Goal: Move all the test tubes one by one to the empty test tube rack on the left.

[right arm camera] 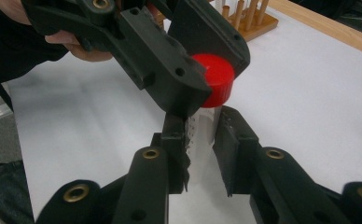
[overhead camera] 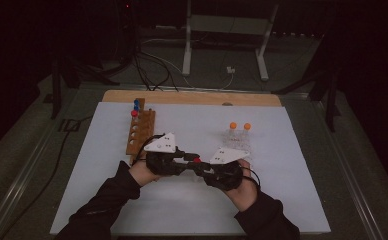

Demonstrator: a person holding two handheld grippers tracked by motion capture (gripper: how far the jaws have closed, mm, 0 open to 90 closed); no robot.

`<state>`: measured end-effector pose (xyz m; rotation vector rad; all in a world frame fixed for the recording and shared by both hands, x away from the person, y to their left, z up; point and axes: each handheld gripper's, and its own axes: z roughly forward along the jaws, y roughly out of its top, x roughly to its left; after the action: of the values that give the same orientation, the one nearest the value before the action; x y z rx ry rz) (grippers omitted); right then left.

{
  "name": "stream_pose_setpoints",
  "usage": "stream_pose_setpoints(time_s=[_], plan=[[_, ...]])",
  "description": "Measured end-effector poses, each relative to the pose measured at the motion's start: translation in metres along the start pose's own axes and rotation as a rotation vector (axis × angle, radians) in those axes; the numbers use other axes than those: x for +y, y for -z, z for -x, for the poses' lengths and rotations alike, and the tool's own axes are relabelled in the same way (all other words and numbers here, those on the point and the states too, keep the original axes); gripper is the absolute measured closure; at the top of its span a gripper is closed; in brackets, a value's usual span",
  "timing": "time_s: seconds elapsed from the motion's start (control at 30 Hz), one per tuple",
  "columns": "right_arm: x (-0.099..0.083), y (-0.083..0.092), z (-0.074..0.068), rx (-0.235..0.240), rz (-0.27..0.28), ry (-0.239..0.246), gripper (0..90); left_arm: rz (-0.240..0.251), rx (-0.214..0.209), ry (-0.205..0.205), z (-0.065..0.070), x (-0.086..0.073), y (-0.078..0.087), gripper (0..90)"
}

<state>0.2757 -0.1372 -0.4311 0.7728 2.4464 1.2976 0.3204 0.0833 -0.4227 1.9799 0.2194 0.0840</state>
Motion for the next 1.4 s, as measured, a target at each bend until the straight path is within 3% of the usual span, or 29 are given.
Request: stream_pose_setpoints(time_s=[0.27,0.4,0.63,0.83,0.93,1.13,1.4], plan=[[0.002,0.009,0.004,-0.009,0.06,-0.023,45.7,0.002,0.045,0.016,-0.01,0.006,0.016,71.9],[0.003,0.014,0.009,0.009,0.082,-0.043,33.9,0.014,0.071,0.023,-0.015,0.011,0.028,72.0],[0.004,0.019,0.009,-0.044,0.112,-0.065,17.2,0.034,0.147,0.051,-0.03,0.02,0.055,72.0],[0.005,0.021,0.01,-0.073,0.136,-0.083,7.6,0.042,0.223,0.082,-0.045,0.023,0.078,72.0],[0.004,0.022,0.01,-0.057,0.14,-0.085,2.5,0.047,0.256,0.1,-0.052,0.023,0.089,72.0],[0.003,0.023,0.01,-0.021,0.142,-0.086,2.4,0.073,0.331,0.134,-0.066,0.019,0.108,71.9],[0.003,0.024,0.011,-0.019,0.147,-0.079,1.4,0.08,0.427,0.165,-0.081,0.012,0.129,72.0]])
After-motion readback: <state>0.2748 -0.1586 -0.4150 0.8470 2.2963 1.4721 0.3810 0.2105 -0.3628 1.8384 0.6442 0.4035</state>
